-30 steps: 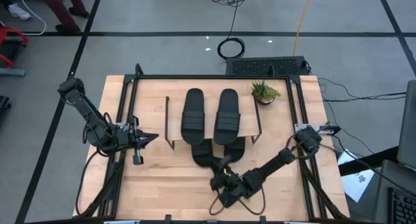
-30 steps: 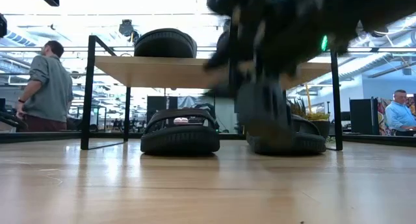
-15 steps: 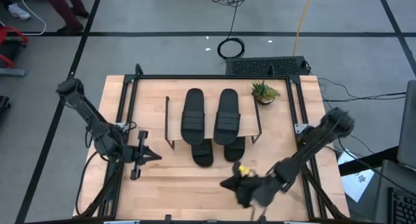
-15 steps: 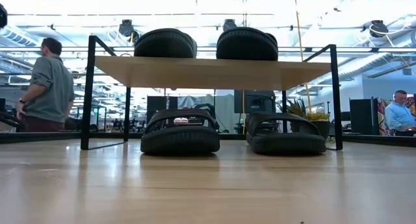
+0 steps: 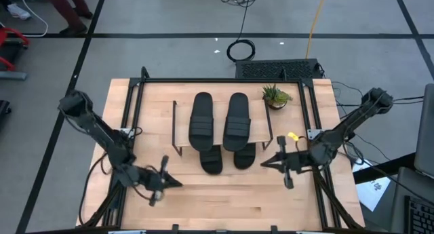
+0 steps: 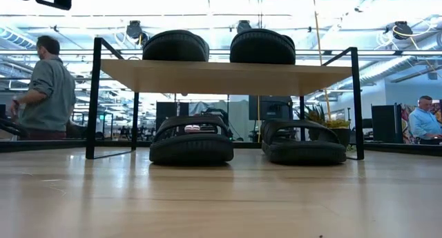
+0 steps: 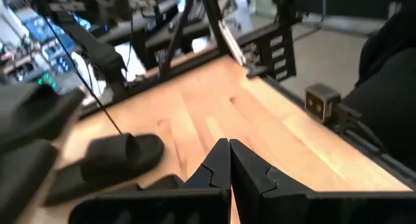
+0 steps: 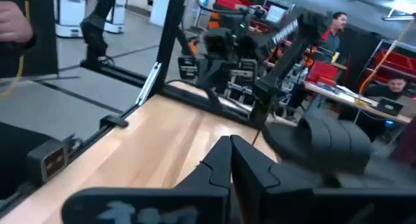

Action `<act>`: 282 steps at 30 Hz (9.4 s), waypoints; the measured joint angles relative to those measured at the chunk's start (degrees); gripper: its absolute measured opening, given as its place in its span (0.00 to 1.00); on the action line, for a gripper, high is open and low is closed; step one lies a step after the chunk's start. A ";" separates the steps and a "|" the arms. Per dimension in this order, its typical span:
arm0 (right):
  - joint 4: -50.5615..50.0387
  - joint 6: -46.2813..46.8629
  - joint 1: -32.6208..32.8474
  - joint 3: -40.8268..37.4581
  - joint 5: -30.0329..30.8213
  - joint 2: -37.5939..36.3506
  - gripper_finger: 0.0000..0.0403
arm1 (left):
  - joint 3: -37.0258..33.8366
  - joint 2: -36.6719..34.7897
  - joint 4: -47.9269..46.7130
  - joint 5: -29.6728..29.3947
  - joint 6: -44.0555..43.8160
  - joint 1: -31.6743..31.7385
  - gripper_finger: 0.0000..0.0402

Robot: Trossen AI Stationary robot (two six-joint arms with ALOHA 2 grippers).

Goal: Pick and place slides into the shelf
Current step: Put the black slide under the shelf, then return to Home Position

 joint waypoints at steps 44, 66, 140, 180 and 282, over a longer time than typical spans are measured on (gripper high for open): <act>15.42 3.90 0.08 -18.02 -7.73 -14.01 0.00 | 28.58 38.38 -24.41 -6.98 -41.23 12.35 0.00; 15.43 4.07 0.08 -17.99 -6.14 -13.99 0.00 | 28.75 41.79 -26.13 -5.11 -42.41 16.86 0.00; -40.41 9.78 -12.52 7.16 -6.40 -33.71 0.00 | 0.07 -40.22 -20.89 -7.26 1.88 17.53 0.00; -29.63 14.21 -17.51 -14.93 -11.31 -54.67 0.00 | -4.38 -52.24 -29.31 -9.44 4.49 11.08 0.00; -17.64 17.63 -35.41 -28.70 -31.93 -52.61 0.00 | -23.71 -58.99 -25.58 19.90 -9.27 33.88 0.05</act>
